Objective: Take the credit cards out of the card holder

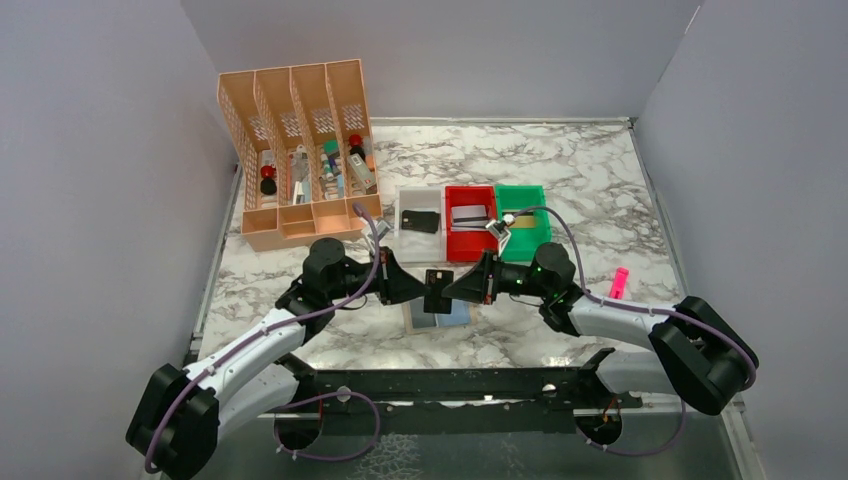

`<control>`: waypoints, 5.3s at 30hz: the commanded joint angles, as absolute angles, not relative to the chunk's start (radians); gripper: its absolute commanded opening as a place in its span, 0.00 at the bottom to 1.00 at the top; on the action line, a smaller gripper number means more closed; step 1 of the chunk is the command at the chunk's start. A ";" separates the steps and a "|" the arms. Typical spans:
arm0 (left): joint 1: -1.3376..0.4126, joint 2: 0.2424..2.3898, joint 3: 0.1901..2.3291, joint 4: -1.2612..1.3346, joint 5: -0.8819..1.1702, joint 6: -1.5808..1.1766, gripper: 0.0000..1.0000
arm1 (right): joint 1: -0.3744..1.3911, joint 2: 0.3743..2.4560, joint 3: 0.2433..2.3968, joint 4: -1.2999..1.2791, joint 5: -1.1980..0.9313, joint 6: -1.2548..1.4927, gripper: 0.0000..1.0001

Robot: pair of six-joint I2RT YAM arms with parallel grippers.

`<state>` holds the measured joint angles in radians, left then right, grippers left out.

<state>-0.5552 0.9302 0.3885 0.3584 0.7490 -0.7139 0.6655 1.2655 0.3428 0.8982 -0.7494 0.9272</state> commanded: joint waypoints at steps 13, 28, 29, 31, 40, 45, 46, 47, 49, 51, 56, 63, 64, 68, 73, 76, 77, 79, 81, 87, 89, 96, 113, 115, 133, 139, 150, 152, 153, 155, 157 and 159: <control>-0.534 0.791 0.567 -0.241 0.076 -0.563 0.97 | 0.658 1.128 0.565 0.253 -0.408 0.566 0.01; -0.534 0.640 0.676 -0.495 -0.349 -0.432 0.99 | 0.797 1.463 1.097 -0.181 0.094 0.208 0.01; -0.534 0.634 0.661 -0.501 -0.365 -0.432 0.99 | 0.818 1.493 1.135 -0.197 0.146 0.170 0.01; -0.534 0.623 0.666 -0.507 -0.381 -0.445 0.99 | 0.862 1.561 1.210 -0.227 0.261 0.107 0.01; -0.534 0.574 0.672 -0.526 -0.466 -0.447 0.99 | 0.936 1.848 1.449 -0.258 0.530 -0.102 0.01; -0.534 0.525 0.660 -0.528 -0.489 -0.456 0.99 | 0.940 1.940 1.476 -0.179 0.574 -0.237 0.01; -0.534 0.518 0.658 -0.527 -0.495 -0.458 0.99 | 0.940 1.954 1.477 -0.168 0.577 -0.259 0.01; -0.534 0.514 0.658 -0.528 -0.501 -0.459 0.99 | 0.940 1.970 1.477 -0.157 0.577 -0.276 0.01; -0.534 0.508 0.658 -0.528 -0.508 -0.459 0.99 | 0.940 1.989 1.468 -0.116 0.561 -0.323 0.01; -0.534 0.507 0.658 -0.527 -0.505 -0.459 0.99 | 0.940 2.005 1.465 -0.075 0.528 -0.369 0.01; -0.532 0.516 0.660 -0.527 -0.503 -0.455 0.99 | 0.940 2.052 1.470 0.001 0.502 -0.464 0.02; -0.532 0.516 0.661 -0.528 -0.507 -0.456 0.99 | 0.932 2.106 1.444 0.079 0.464 -0.596 0.06; -0.532 0.516 0.660 -0.529 -0.509 -0.456 0.99 | 0.930 2.114 1.449 0.068 0.463 -0.599 0.06; -0.532 0.511 0.660 -0.529 -0.511 -0.454 0.99 | 0.928 2.148 1.457 0.059 0.477 -0.615 0.06; -0.532 0.518 0.660 -0.528 -0.510 -0.453 0.99 | 0.918 2.157 1.444 0.069 0.486 -0.613 0.14; -0.531 0.525 0.661 -0.528 -0.505 -0.454 0.99 | 0.914 2.153 1.437 0.063 0.488 -0.601 0.22; -0.531 0.527 0.661 -0.528 -0.505 -0.453 0.99 | 0.914 2.149 1.435 0.057 0.485 -0.592 0.26; -0.531 0.530 0.661 -0.529 -0.504 -0.453 0.99 | 0.914 2.133 1.433 0.040 0.470 -0.563 0.32; -0.531 0.532 0.661 -0.528 -0.503 -0.453 0.99 | 0.914 2.104 1.430 0.016 0.439 -0.525 0.37; -0.531 0.541 0.661 -0.529 -0.500 -0.450 0.99 | 0.913 1.943 1.398 -0.020 0.388 -0.361 0.44; -0.530 0.547 0.661 -0.528 -0.499 -0.451 0.99 | 0.913 1.869 1.357 -0.016 0.356 -0.306 0.46; -0.529 0.577 0.662 -0.527 -0.483 -0.451 0.99 | 0.913 1.584 1.109 -0.037 0.285 0.091 0.50; -0.529 0.840 0.646 -0.451 -0.082 -0.522 0.90 | 0.914 1.415 0.695 0.023 -0.160 0.684 0.47; -0.529 0.858 0.643 -0.445 -0.067 -0.534 0.88 | 0.927 1.438 0.723 0.007 -0.152 0.652 0.47; -0.529 0.539 0.639 -0.521 -0.384 -0.542 0.88 | 1.153 1.677 0.996 -0.284 0.286 0.593 0.58; -0.529 0.546 0.635 -0.521 -0.370 -0.554 0.88 | 1.176 1.741 1.049 -0.307 0.286 0.586 0.60; -0.529 0.559 0.637 -0.525 -0.352 -0.554 0.88 | 1.187 1.865 1.078 -0.372 0.339 0.675 0.44; -0.529 0.554 0.635 -0.526 -0.353 -0.555 0.88 | 1.187 1.861 1.064 -0.368 0.339 0.689 0.35; -0.529 0.552 0.634 -0.526 -0.353 -0.555 0.88 | 1.186 1.857 1.059 -0.362 0.337 0.692 0.32; -0.529 0.552 0.632 -0.526 -0.353 -0.558 0.88 | 1.186 1.855 1.055 -0.357 0.335 0.693 0.27; -0.529 0.556 0.632 -0.526 -0.353 -0.559 0.88 | 1.186 1.856 1.064 -0.365 0.341 0.687 0.21; -0.529 0.560 0.633 -0.526 -0.351 -0.558 0.88 | 1.187 1.856 1.072 -0.376 0.354 0.687 0.16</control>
<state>-0.5358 0.5621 0.6445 -0.5190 -0.3416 -0.5499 1.1790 1.8122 1.0950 -0.3084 0.3279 0.6670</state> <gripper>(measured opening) 0.881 0.201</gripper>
